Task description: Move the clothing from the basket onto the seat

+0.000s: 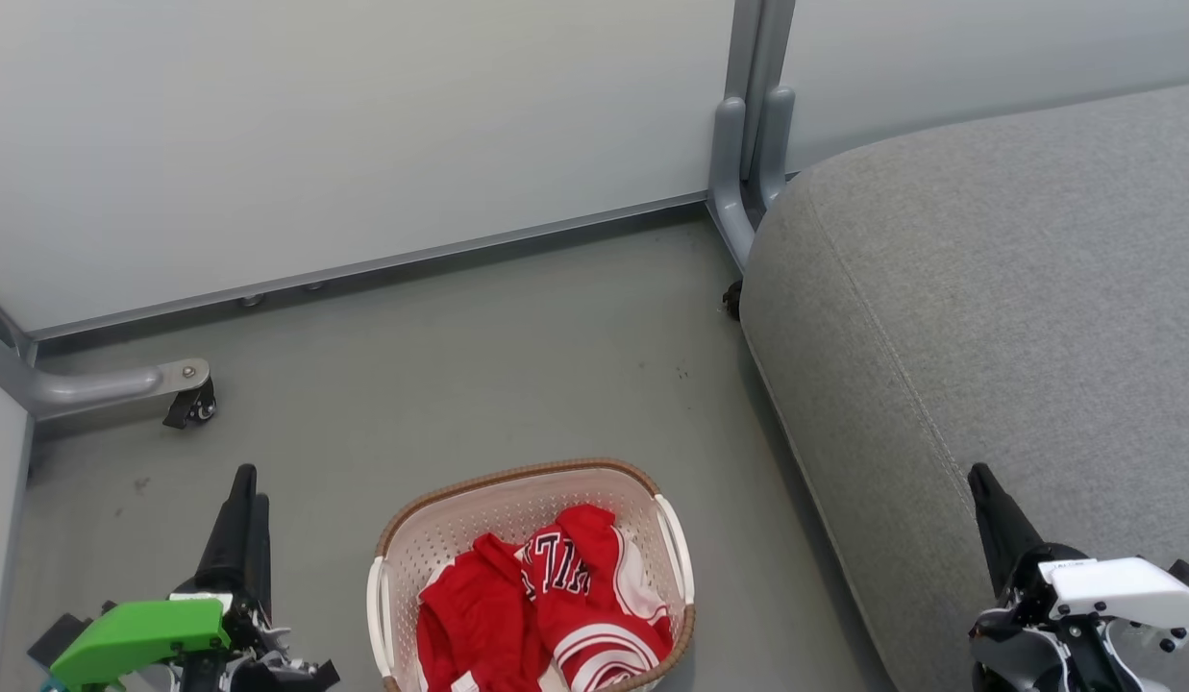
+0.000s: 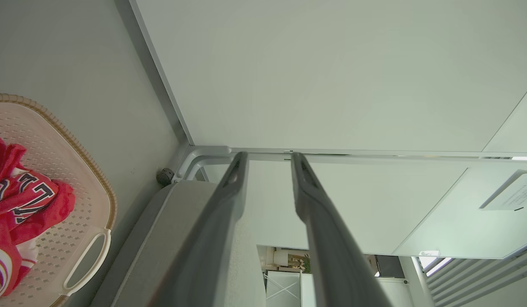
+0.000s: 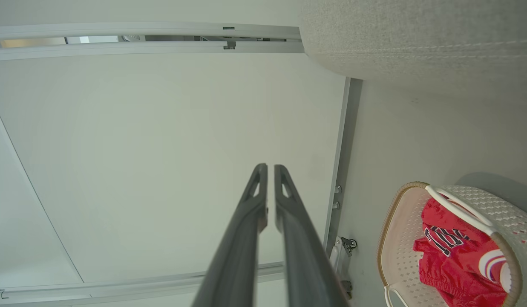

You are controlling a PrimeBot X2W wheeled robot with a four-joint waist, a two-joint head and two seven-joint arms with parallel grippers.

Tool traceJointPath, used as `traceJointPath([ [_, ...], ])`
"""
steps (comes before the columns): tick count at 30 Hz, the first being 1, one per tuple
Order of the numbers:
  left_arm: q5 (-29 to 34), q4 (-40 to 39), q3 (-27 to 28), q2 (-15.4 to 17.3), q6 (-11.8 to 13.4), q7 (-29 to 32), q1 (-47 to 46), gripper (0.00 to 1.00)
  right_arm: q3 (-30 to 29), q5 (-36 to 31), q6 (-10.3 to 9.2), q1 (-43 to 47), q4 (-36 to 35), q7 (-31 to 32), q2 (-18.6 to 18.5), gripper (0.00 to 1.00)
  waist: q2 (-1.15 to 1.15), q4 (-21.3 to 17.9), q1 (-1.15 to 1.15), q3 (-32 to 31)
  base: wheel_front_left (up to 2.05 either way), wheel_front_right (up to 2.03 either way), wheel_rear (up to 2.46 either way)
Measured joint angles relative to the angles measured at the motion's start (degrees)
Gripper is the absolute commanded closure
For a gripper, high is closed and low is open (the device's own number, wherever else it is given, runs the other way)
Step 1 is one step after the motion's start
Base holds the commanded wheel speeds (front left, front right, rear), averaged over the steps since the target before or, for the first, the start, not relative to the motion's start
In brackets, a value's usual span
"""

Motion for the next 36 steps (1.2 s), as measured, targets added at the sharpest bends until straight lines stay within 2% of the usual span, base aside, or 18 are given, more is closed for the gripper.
traceJointPath([
  [9,0.8,-0.4,-0.8,-0.2,0.0,-2.2,1.0,0.00,0.8,-1.8,0.00,0.8,0.1,-2.1,0.3,0.00,0.00,0.1,0.00,0.1,0.00,0.00,0.00],
  [17,4.5,-1.6,-1.3,-0.2,0.0,-4.3,1.0,0.00,1.2,-6.2,0.00,0.7,-1.4,-4.3,0.3,0.00,0.00,0.2,0.00,0.1,0.00,0.00,0.00],
  [21,7.4,-2.1,-1.3,-0.2,0.0,-5.1,0.9,0.00,1.4,-8.8,0.00,0.5,-2.0,-5.1,0.3,0.00,0.00,0.2,0.00,0.2,0.00,0.00,0.00],
  [22,10.8,-2.7,-1.4,-0.2,0.1,-5.9,0.8,0.00,1.8,-12.1,0.00,0.4,-2.8,-5.9,0.3,0.00,0.00,0.3,0.00,0.2,0.00,0.00,0.00],
  [24,10.9,-2.7,-1.4,-0.2,0.1,-6.0,0.7,0.00,1.8,-12.3,0.00,0.4,-2.9,-5.9,0.3,0.00,0.00,0.3,0.00,0.2,0.00,0.00,0.00],
  [36,24.2,-6.0,-3.4,-0.1,2.3,-8.7,0.4,0.00,4.2,-24.0,0.00,-0.3,-5.7,-8.6,0.1,0.00,0.00,0.4,0.00,0.3,0.00,0.00,0.00],
])
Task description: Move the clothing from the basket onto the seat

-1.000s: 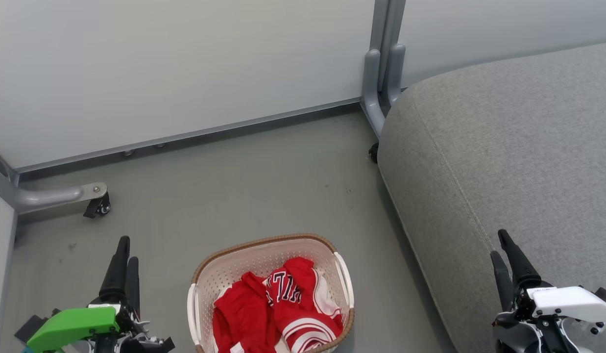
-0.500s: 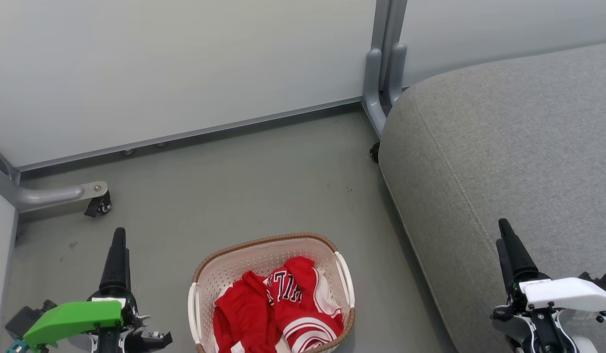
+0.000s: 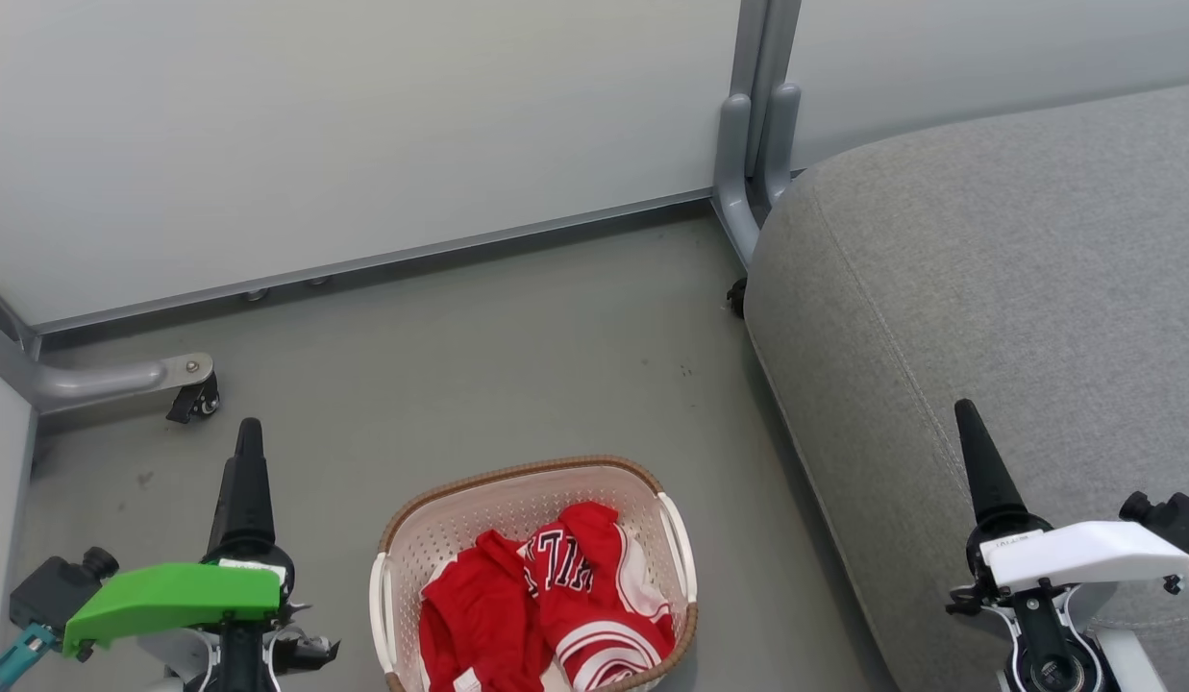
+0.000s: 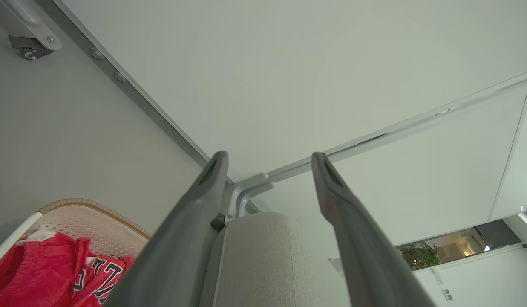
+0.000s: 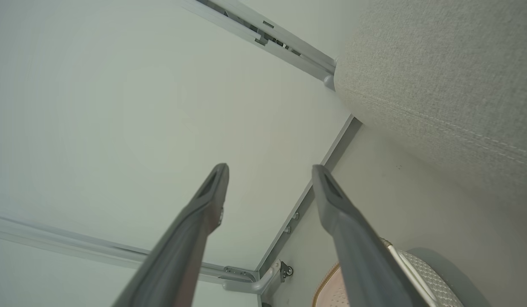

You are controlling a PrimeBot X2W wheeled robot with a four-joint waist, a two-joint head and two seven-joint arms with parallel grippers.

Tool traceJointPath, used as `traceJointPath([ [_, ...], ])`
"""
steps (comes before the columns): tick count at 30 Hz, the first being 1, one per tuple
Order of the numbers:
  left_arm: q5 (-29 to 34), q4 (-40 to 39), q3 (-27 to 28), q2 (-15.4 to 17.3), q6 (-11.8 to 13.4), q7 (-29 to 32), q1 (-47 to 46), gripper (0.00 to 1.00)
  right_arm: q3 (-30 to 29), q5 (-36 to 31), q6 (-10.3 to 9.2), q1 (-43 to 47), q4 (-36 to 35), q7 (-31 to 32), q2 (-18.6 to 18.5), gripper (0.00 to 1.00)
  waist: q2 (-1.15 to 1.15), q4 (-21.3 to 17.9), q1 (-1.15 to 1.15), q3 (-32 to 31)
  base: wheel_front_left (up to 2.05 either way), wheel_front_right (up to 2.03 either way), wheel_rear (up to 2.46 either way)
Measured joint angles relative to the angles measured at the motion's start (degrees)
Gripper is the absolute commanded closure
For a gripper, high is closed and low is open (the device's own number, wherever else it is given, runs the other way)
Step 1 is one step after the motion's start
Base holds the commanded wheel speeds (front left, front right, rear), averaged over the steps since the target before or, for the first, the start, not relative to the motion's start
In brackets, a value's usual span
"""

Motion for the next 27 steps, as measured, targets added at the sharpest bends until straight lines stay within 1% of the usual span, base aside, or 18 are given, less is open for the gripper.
traceJointPath([
  [14,16.1,-1.7,-3.6,0.1,1.7,-2.7,-0.3,0.00,2.5,-12.5,0.00,-0.5,-1.1,-2.6,-0.1,0.00,0.00,0.3,0.00,0.0,0.00,0.00,0.00],
  [23,23.3,-2.1,-4.9,0.1,2.9,-4.2,-0.3,0.00,3.2,-18.7,0.00,-0.5,-1.6,-4.3,-0.2,0.00,0.00,0.6,0.00,-0.1,0.00,0.00,0.00],
  [27,27.6,-2.0,-5.6,0.2,3.2,-4.9,-0.3,0.00,3.4,-22.2,0.00,-0.5,-2.2,-4.9,-0.2,0.00,0.00,0.7,0.00,-0.2,0.00,0.00,0.00],
])
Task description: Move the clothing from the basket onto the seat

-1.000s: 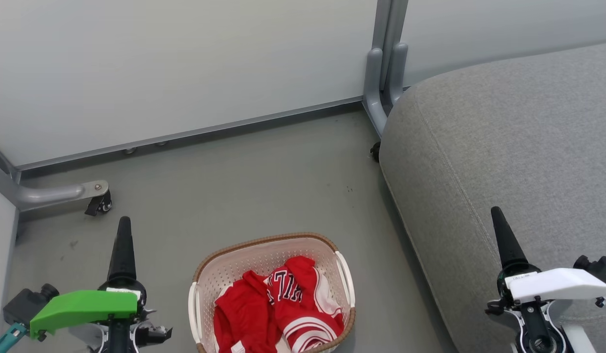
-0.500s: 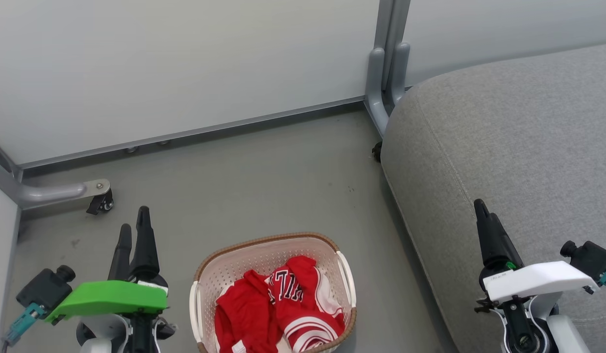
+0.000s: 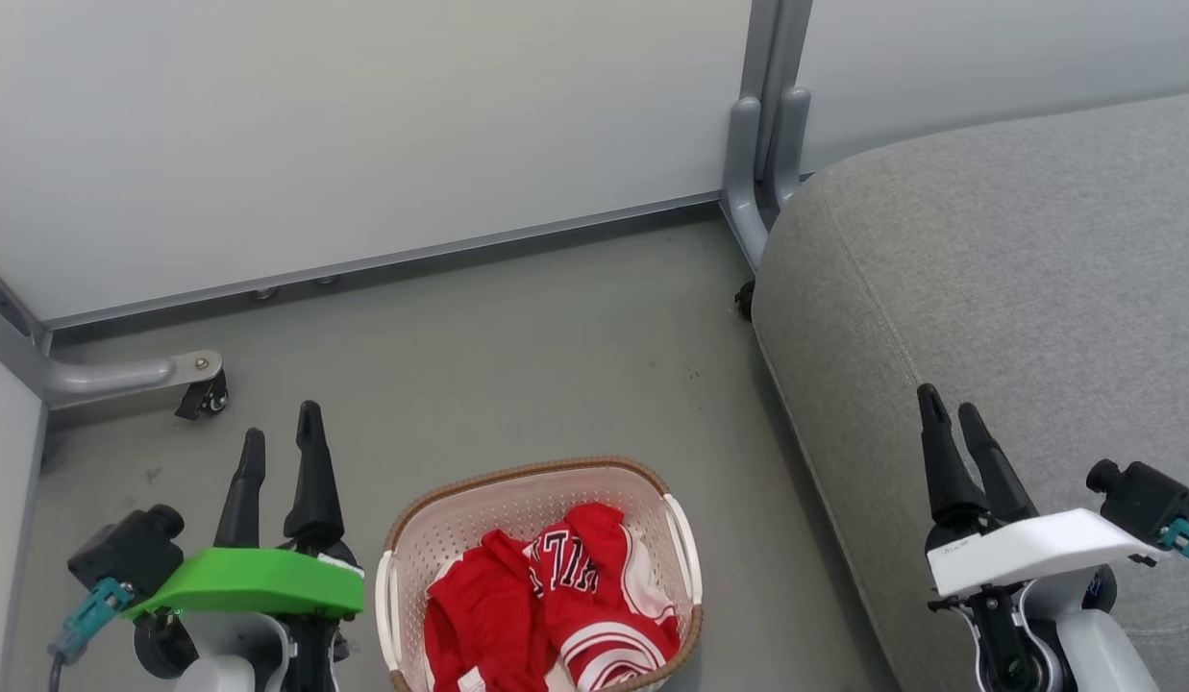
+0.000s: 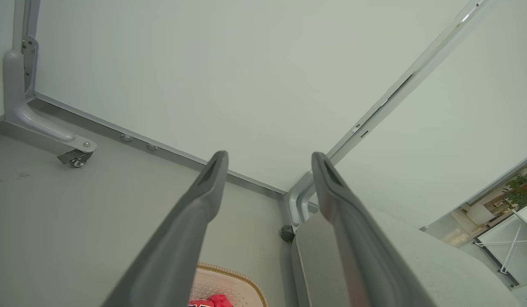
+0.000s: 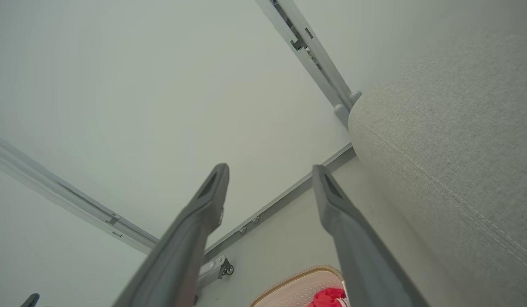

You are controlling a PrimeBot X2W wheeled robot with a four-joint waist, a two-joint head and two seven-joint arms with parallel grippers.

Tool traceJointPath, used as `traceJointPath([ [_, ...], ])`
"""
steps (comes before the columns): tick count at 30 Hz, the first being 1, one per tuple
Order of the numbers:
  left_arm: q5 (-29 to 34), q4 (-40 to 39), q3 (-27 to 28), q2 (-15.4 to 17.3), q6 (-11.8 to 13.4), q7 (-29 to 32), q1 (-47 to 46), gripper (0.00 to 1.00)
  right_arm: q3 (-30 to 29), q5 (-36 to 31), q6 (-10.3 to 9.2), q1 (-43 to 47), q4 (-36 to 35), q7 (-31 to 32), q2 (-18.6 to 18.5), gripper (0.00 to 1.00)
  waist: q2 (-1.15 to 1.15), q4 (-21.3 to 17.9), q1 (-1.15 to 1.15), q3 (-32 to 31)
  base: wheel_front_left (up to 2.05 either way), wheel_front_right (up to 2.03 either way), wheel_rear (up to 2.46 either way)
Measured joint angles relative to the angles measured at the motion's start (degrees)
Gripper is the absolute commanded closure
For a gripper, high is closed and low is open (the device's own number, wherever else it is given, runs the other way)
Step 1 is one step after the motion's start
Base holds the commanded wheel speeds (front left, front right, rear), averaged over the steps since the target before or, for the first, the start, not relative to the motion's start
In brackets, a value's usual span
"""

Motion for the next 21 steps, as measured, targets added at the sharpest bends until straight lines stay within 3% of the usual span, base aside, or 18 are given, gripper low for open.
traceJointPath([
  [21,18.4,1.2,-3.4,0.1,1.0,-3.0,0.0,0.00,1.7,-16.4,0.00,0.0,0.3,-3.1,-0.2,0.00,0.00,0.5,0.00,-0.4,0.00,0.00,0.00],
])
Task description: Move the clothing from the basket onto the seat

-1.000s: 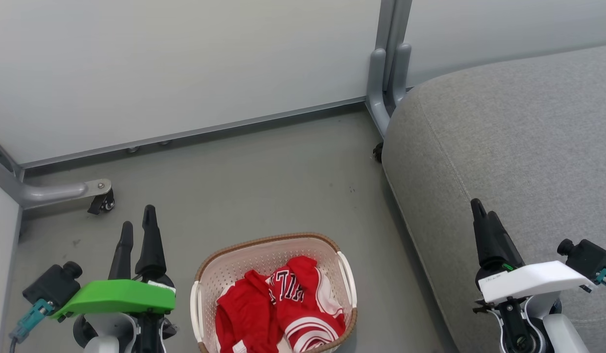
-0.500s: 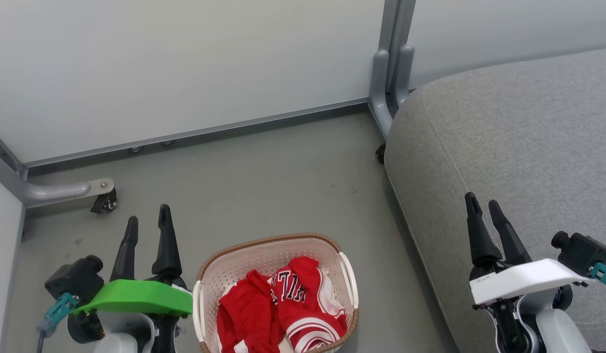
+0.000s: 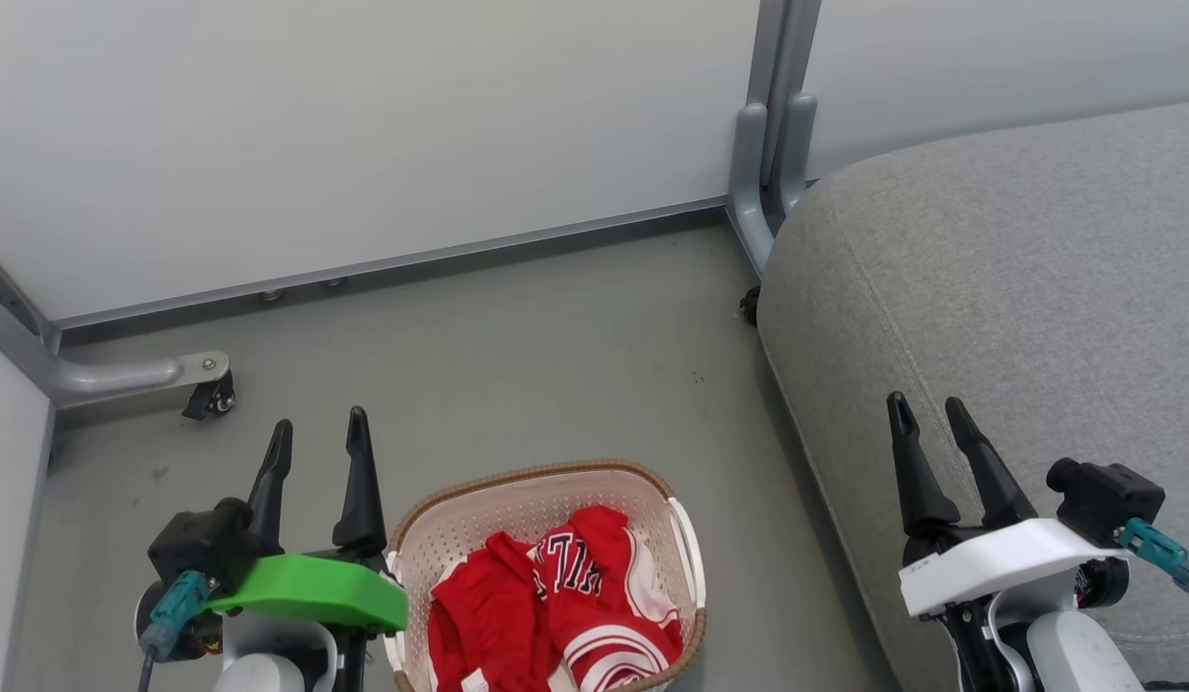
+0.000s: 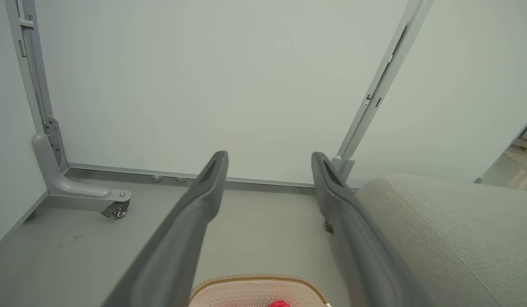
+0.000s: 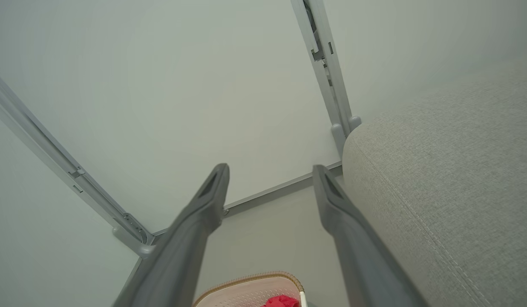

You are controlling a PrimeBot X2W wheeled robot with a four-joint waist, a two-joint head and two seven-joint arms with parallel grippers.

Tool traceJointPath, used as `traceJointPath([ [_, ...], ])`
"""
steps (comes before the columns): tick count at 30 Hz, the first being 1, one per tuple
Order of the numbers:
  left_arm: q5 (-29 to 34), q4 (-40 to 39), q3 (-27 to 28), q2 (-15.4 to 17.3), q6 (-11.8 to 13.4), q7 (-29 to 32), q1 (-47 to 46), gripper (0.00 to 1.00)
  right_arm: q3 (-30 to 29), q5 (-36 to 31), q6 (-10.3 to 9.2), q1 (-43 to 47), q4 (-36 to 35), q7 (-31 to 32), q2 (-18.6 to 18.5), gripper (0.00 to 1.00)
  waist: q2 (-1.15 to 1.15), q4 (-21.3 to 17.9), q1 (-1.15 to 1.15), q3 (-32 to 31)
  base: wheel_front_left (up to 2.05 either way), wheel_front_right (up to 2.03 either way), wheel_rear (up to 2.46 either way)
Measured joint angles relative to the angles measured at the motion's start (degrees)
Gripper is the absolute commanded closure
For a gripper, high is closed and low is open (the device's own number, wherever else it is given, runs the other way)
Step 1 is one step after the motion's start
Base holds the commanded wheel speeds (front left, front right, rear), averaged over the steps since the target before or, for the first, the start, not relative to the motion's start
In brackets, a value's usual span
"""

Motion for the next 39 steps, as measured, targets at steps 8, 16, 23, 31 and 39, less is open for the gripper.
traceJointPath([
  [8,4.4,0.4,-0.9,0.0,0.2,-1.0,0.0,0.00,0.2,-4.4,0.00,0.0,0.5,-1.0,0.0,0.00,0.00,0.2,0.00,-0.2,0.00,0.00,0.00],
  [16,8.3,0.5,-1.4,0.1,0.4,-2.0,0.0,0.00,0.5,-8.4,0.01,0.0,0.9,-2.0,-0.1,0.00,0.00,0.4,0.00,-0.4,0.00,0.00,0.00],
  [23,11.5,0.6,-1.9,0.1,0.9,-2.8,0.0,0.00,0.8,-11.9,0.01,0.0,1.1,-2.7,-0.1,0.00,0.00,0.6,0.00,-0.4,0.00,0.00,0.00],
  [31,14.7,0.8,-2.6,0.2,0.9,-3.6,0.0,0.00,0.5,-16.0,0.01,-0.4,2.5,-3.7,-0.1,0.00,0.00,0.8,0.00,-0.2,0.00,0.00,0.00],
  [39,16.9,1.4,-2.8,0.2,0.7,-4.5,0.0,0.00,0.4,-19.3,0.01,-0.9,3.6,-4.4,-0.2,0.00,0.00,1.0,0.00,-0.4,0.00,0.00,0.00],
])
